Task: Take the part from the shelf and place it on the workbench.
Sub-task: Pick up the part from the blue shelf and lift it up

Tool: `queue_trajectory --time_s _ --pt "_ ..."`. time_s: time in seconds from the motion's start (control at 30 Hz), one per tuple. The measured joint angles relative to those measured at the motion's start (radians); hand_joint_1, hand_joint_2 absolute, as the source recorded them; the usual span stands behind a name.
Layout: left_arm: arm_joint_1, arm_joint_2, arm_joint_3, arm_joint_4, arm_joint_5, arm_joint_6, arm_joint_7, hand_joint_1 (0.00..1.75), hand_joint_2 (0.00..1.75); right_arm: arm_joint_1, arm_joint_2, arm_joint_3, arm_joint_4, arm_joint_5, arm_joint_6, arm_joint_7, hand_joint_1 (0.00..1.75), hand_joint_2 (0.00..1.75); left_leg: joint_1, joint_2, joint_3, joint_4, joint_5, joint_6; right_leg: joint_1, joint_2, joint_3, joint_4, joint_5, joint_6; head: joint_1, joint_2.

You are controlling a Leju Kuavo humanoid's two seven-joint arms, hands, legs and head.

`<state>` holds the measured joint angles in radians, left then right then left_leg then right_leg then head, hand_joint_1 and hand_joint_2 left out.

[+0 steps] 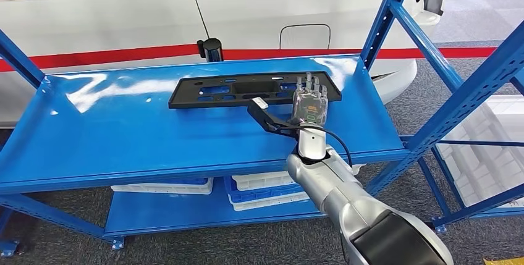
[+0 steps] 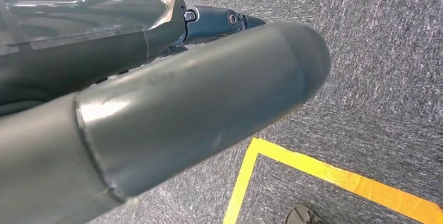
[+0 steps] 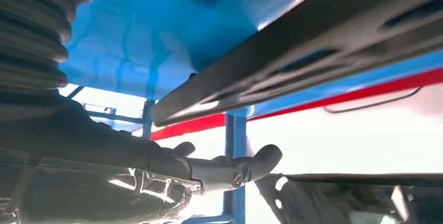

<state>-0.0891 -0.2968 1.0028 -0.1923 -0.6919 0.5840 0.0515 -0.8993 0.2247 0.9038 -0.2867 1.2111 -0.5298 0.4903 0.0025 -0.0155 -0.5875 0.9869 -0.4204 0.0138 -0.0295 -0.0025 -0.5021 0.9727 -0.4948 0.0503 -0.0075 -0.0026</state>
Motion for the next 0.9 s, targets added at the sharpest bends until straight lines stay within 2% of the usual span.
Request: queue_trajectory --time_s 0.03,0.1,0.4,0.8,0.83,0.9 --pt "0.0 0.0 0.001 0.0 0.003 0.0 -0.003 0.0 0.0 0.0 -0.004 -0.016 -0.001 0.014 -0.01 0.005 1.71 1.75 0.0 0.0 0.0 0.0 0.0 0.0 0.0 0.0 0.0 0.0 0.0 0.0 0.0 0.0" --pt "0.0 0.0 0.003 0.0 0.009 -0.002 -0.011 0.0 0.0 0.0 -0.012 -0.049 -0.007 0.044 -0.028 0.012 1.75 1.75 0.0 0.0 0.0 0.0 0.0 0.0 0.0 0.0 0.0 0.0 0.0 0.0 0.0 0.0" --pt "-0.002 0.003 0.027 0.0 0.032 -0.03 -0.046 0.0 0.0 0.004 -0.024 -0.189 -0.07 0.194 -0.036 -0.008 1.75 1.75 0.0 0.0 0.0 0.0 0.0 0.0 0.0 0.0 0.0 0.0 0.0 0.0 0.0 0.0" --pt "-0.003 0.011 0.037 0.0 0.033 -0.037 -0.053 0.0 0.0 0.024 -0.024 -0.28 -0.116 0.255 -0.036 -0.036 1.75 1.75 0.0 0.0 0.0 0.0 0.0 0.0 0.0 0.0 0.0 0.0 0.0 0.0 0.0 0.0" --pt "-0.003 0.011 0.038 0.0 0.033 -0.037 -0.053 0.0 0.0 0.024 -0.024 -0.284 -0.118 0.255 -0.036 -0.036 1.59 1.75 0.0 0.0 0.0 0.0 0.0 0.0 0.0 0.0 0.0 0.0 0.0 0.0 0.0 0.0" --pt "-0.003 0.012 0.042 0.0 0.033 -0.037 -0.053 0.0 0.0 0.026 -0.024 -0.288 -0.119 0.258 -0.036 -0.039 0.72 1.75 0.0 0.0 0.0 0.0 0.0 0.0 0.0 0.0 0.0 0.0 0.0 0.0 0.0 0.0"
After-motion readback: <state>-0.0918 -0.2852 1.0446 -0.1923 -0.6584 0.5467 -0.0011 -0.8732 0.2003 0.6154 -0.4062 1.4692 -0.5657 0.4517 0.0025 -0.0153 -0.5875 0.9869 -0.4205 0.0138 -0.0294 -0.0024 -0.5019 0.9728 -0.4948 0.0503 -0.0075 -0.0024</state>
